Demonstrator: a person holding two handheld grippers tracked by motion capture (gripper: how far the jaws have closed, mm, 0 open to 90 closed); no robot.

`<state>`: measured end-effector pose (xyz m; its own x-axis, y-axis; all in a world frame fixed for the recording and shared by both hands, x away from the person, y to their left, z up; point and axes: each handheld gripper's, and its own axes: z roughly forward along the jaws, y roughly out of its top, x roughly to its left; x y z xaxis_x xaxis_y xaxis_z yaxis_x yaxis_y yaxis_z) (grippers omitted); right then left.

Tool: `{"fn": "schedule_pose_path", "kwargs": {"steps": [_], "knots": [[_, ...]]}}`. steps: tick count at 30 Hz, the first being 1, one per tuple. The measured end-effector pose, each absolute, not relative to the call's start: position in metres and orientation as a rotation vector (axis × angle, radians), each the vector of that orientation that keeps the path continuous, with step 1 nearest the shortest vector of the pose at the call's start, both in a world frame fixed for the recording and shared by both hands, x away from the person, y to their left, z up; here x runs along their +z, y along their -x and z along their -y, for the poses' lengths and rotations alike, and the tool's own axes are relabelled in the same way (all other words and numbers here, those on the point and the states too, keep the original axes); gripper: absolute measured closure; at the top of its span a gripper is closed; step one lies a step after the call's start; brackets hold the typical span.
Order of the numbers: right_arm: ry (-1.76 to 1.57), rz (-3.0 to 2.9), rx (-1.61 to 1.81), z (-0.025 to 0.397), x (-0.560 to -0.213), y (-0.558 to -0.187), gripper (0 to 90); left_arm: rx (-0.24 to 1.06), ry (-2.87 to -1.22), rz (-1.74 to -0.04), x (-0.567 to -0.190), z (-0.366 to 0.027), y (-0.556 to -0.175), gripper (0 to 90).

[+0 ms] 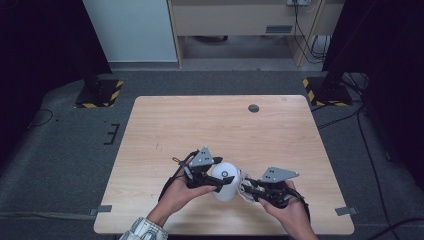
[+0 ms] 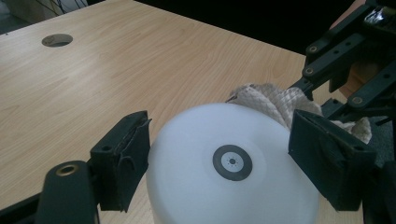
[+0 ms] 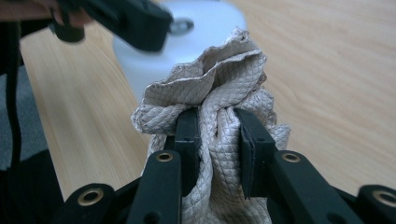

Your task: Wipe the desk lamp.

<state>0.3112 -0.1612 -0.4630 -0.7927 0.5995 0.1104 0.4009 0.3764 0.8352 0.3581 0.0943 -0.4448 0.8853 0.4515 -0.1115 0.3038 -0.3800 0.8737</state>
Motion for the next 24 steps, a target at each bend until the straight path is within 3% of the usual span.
{"fn": "schedule_pose_path", "kwargs": {"steps": [12, 24], "knots": [[-0.956, -2.529, 1.200, 0.147, -0.506, -0.314, 72.3, 0.148, -1.974, -0.563, -0.447, -0.098, -0.360, 21.6], [-0.900, -2.404, 1.329, 0.156, -0.450, -0.314, 72.6, 0.152, -1.978, -0.563, -0.447, -0.098, -0.359, 21.9]]}}
